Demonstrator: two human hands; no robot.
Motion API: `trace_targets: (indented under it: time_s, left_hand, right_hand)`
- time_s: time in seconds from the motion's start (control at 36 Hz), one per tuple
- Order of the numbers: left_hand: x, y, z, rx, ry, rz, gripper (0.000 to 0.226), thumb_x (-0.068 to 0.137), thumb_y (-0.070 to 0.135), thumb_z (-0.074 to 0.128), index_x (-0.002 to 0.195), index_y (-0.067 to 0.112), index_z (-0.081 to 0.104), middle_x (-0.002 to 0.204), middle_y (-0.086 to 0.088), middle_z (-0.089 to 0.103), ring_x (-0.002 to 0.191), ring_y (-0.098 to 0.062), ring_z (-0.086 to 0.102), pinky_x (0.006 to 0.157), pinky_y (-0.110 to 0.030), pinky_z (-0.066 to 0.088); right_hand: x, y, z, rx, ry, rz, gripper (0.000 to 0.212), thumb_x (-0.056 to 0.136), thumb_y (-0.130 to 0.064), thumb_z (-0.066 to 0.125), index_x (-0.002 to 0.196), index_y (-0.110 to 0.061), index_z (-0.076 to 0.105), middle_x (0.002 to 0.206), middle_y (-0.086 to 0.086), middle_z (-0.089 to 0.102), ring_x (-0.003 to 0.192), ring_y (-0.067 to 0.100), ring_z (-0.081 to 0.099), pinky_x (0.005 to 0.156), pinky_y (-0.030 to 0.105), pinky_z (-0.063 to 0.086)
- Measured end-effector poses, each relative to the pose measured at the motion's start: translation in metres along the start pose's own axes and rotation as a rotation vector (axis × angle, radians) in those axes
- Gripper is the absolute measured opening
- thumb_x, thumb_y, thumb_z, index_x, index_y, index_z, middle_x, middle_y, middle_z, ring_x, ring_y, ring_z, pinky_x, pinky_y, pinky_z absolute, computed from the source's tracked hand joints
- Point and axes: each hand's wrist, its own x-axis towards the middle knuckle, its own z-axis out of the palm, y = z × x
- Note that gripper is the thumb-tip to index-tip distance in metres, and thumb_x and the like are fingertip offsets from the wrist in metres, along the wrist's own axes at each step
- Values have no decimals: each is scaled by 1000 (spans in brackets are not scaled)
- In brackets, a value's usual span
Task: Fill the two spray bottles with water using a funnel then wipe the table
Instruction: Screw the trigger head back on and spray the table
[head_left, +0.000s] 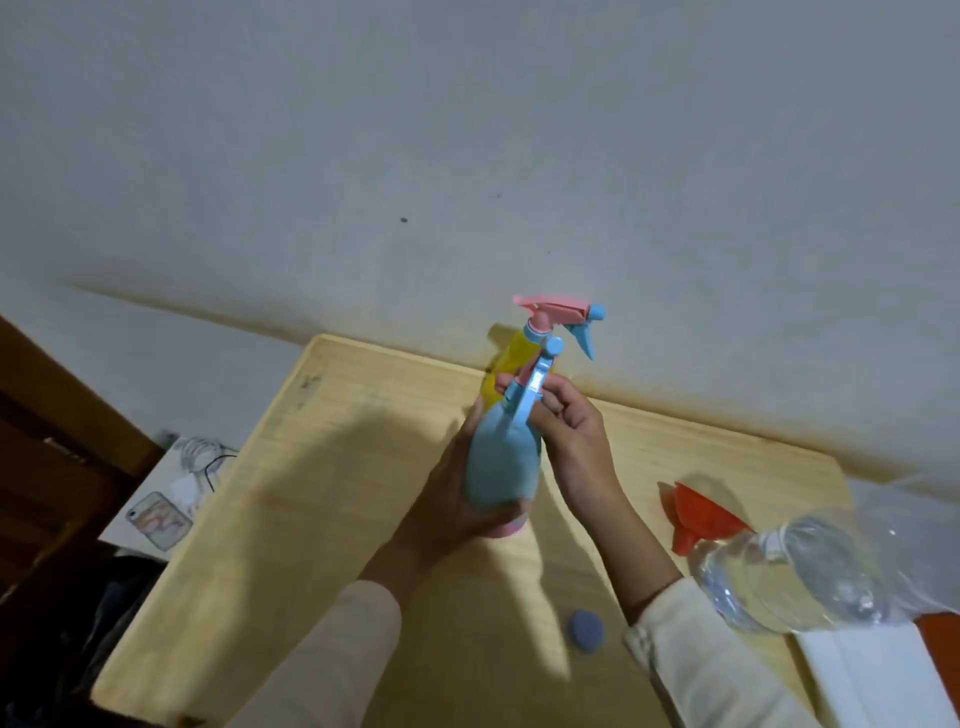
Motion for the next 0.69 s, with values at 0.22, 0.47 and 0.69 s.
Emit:
trace_targets:
  time_s: [0.22,0.47,0.69]
  left_hand:
    - [7,40,-27,1,-167,-28,99,62,54,77,142,48,18,137,7,47,124,-15,49,101,-45,43]
    - [-3,83,-41,-85,-244,33,88,70,30,79,134,58,26,133,22,50,120,-3,52,99,-35,46]
    - [-18,99,-46,-16,-264,31,94,63,50,75,136,60,17,138,19,46,121,-5,50,99,-40,47]
  right_hand:
    - [-13,-37,18,4,228,-159,25,75,-13,64,96,-7,54,98,11,65,87,9,65,74,15,49]
    - [-28,-72,31,-38,336,-168,26,74,0,74,84,-8,52,75,1,57,64,6,54,62,14,46]
    - [-48,-82,55,-101,421,-114,34,78,-18,75,104,-12,54,84,-7,62,73,4,62,68,25,52]
